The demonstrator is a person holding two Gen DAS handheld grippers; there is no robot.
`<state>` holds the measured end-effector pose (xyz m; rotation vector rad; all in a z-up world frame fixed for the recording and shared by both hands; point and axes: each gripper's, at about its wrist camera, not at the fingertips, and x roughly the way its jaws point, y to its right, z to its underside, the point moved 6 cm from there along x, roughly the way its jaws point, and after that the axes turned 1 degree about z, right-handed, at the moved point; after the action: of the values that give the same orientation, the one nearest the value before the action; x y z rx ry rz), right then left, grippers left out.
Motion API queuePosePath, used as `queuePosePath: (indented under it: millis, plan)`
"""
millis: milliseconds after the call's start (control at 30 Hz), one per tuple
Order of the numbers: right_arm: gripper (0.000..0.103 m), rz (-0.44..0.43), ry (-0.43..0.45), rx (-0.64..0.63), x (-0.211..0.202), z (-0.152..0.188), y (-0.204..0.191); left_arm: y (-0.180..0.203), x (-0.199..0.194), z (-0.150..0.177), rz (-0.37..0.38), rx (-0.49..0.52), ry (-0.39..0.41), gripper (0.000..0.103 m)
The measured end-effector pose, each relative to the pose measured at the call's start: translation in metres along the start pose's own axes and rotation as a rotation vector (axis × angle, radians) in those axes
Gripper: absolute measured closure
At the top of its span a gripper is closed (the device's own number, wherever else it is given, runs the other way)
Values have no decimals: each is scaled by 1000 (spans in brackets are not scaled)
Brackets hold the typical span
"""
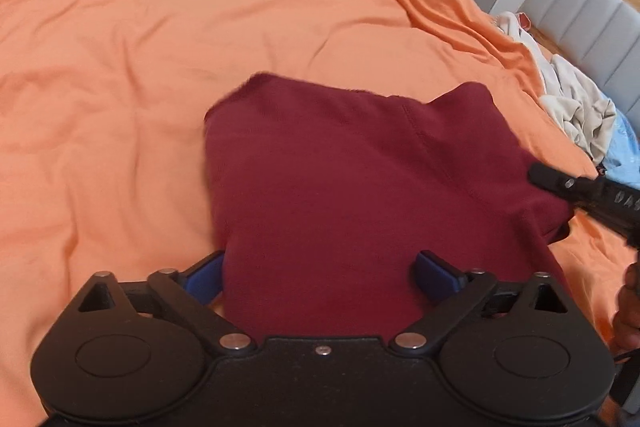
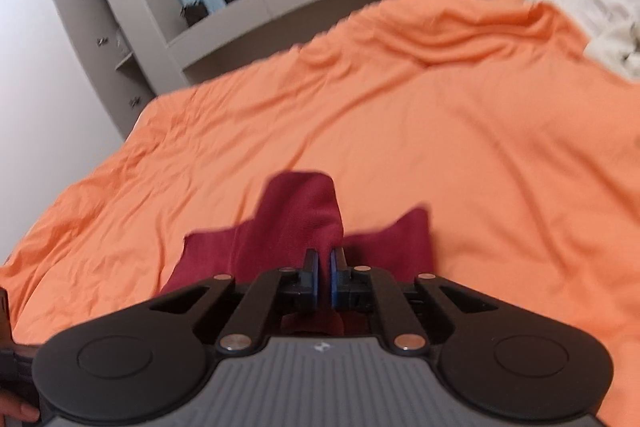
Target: Fold small clothes
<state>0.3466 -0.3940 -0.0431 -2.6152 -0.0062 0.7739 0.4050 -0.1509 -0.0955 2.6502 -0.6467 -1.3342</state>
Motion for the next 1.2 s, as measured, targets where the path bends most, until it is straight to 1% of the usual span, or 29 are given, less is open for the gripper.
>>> queuePosePath:
  millis: [67,100,200,300,367,467,533,567,600,633,667,700,733,767,800,833,867,933,1000,1033,1100,1167,1200]
  plan:
    - [97,21,11,15,-5,-5,12,8,-1,-1,0,38,7,2]
    - [97,37,6,35,-4,-5,20,8,-2,0,8,35,8,2]
    - [97,63,-29,88,4,4,40,-1,-12,2,44,-10,-7,2]
    - [97,81,-49,99,12,12,48,-16,-30,3,81,-49,9,2]
    - [97,104,-41,88,14,13,51,-27,-39,4,82,-62,17,1]
    - [97,106,-33,95,13,15,51,-38,-48,5,63,-69,26,1]
    - [95,102,-49,86,11,19,48,-42,-47,6,58,-66,11,1]
    - [93,97,-55,71,8,20,43,-44,-45,7,51,-63,3,1]
    - [90,97,-57,55,5,21,40,-44,-44,9,46,-61,-3,1]
    - [83,101,-58,40,0,21,38,-45,-43,10,45,-61,-7,1]
    - [68,103,-57,23,-6,21,35,-45,-42,11,46,-65,-8,1]
    - [56,97,-53,6,-14,22,31,-46,-42,12,47,-69,-8,1]
    - [39,86,-48,-10,-21,22,27,-47,-42,13,48,-73,-7,1]
    - [34,67,-42,-34,-31,24,21,-47,-41,13,48,-76,-6,1]
    - [34,46,-44,-60,-40,27,15,-47,-42,13,49,-80,-5,1]
    - [31,24,-49,-87,-47,30,9,-46,-42,13,48,-84,-5,1]
    - [25,-5,-56,-124,-56,35,1,-46,-42,13,48,-88,-7,1]
    - [21,-63,-75,-198,-69,46,-15,-46,-43,14,46,-90,-7,1]
    - [21,-97,-101,-283,-75,59,-32,-46,-43,14,42,-90,-9,1]
    - [22,-95,-105,-323,-76,65,-39,-46,-43,14,40,-91,-10,1]
    - [28,-82,-112,-401,-74,75,-51,-46,-44,14,38,-99,-10,1]
    - [44,-69,-140,-448,-66,82,-59,-44,-45,13,36,-102,-12,1]
    - [47,-75,-157,-462,-62,85,-63,-44,-45,13,36,-100,-12,1]
